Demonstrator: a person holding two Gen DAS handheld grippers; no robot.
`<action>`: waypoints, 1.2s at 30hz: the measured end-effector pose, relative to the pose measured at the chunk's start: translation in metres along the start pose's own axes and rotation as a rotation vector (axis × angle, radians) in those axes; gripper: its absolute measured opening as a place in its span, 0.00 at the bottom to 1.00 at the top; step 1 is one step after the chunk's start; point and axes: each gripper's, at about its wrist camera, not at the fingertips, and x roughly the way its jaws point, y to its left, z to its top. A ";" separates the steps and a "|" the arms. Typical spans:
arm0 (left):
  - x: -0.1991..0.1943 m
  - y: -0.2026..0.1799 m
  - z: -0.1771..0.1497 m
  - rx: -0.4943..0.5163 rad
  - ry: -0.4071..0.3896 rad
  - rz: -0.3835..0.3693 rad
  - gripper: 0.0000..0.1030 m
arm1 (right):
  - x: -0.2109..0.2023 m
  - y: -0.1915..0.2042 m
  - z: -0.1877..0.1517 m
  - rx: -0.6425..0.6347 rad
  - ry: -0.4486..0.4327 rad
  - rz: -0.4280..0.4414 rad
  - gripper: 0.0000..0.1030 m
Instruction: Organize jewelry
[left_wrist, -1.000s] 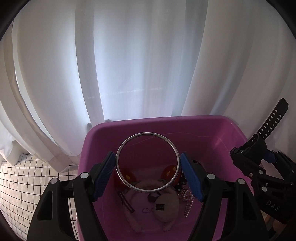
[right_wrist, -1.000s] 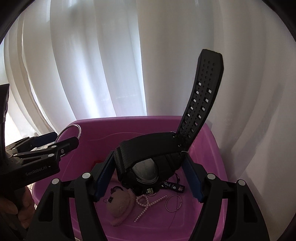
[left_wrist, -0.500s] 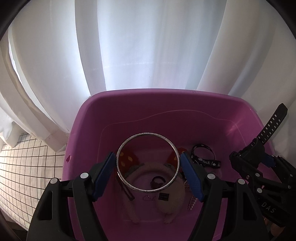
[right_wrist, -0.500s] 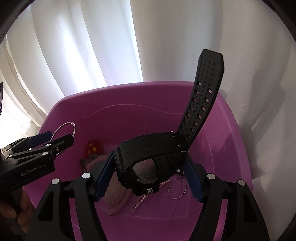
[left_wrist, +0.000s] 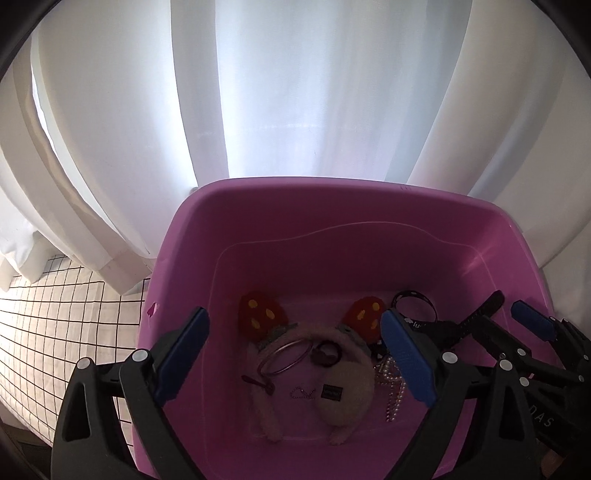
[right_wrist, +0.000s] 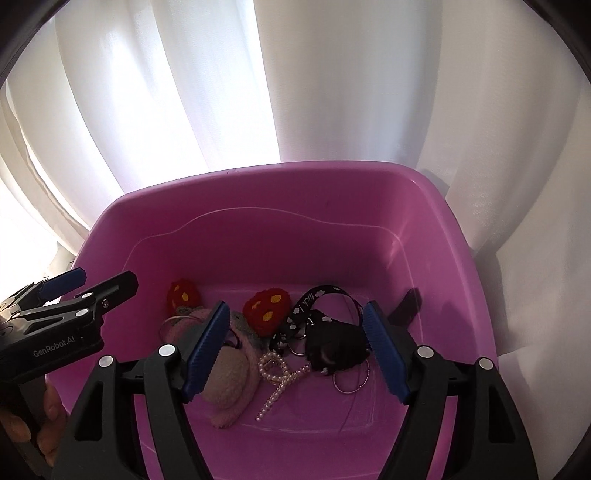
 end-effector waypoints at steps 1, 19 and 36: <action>0.000 0.000 0.000 0.000 0.001 0.000 0.90 | -0.001 0.000 0.000 0.000 0.000 0.001 0.69; -0.009 -0.001 0.000 0.030 -0.002 0.029 0.94 | -0.007 -0.004 -0.006 0.006 -0.026 0.010 0.69; -0.010 0.005 0.000 0.024 0.028 0.062 0.94 | -0.012 0.003 -0.008 0.003 -0.025 0.012 0.69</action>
